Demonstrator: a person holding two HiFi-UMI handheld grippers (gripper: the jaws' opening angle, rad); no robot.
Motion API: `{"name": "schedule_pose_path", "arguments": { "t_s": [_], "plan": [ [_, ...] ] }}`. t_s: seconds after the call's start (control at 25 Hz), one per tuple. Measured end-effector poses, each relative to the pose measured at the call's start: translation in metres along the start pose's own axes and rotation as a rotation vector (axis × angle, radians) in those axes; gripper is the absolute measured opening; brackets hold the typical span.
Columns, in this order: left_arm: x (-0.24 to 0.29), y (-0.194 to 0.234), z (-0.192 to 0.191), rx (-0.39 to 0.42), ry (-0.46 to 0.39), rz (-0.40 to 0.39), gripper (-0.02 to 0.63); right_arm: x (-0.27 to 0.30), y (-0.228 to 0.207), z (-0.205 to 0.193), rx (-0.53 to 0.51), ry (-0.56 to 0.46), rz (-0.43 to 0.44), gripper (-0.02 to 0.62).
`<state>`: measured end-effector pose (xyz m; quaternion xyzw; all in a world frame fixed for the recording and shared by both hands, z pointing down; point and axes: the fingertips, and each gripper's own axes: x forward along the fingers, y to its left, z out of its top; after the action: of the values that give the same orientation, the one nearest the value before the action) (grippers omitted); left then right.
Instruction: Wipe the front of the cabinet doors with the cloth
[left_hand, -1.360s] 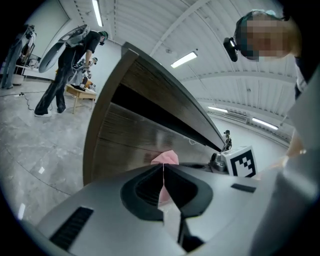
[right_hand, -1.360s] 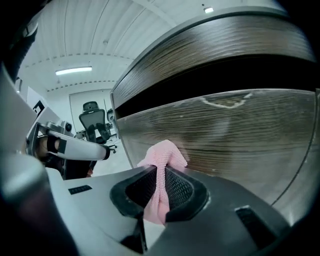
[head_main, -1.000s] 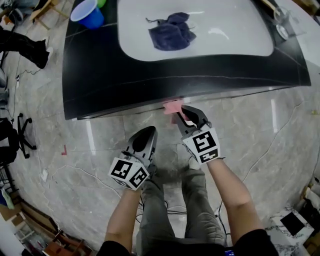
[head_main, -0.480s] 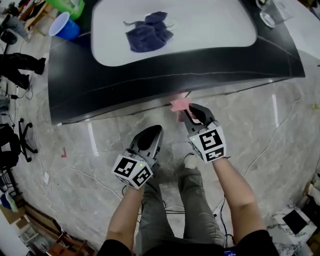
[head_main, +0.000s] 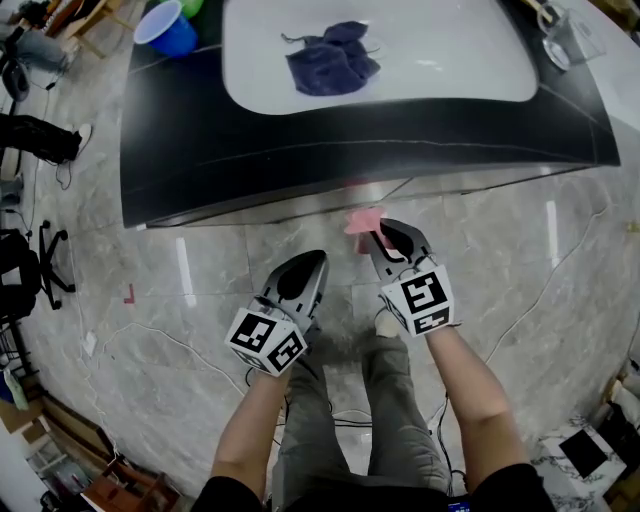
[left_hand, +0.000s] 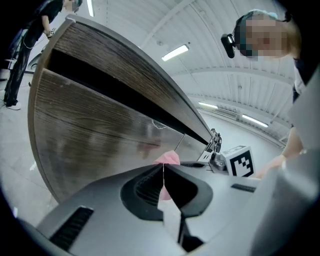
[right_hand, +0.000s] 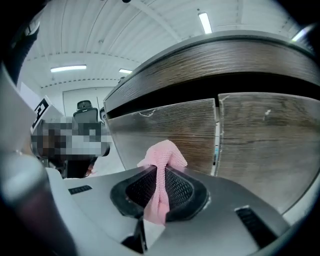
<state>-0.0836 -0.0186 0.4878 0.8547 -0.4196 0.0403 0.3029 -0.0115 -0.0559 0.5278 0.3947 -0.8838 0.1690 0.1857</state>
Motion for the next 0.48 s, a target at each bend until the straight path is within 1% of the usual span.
{"name": "schedule_pose_path", "arguments": {
  "t_s": [0.48],
  "plan": [
    [-0.094, 0.079, 0.008, -0.034, -0.058, 0.127, 0.009, 0.06, 0.108, 0.006, -0.031, 0.036, 0.115, 0.054]
  ]
}}
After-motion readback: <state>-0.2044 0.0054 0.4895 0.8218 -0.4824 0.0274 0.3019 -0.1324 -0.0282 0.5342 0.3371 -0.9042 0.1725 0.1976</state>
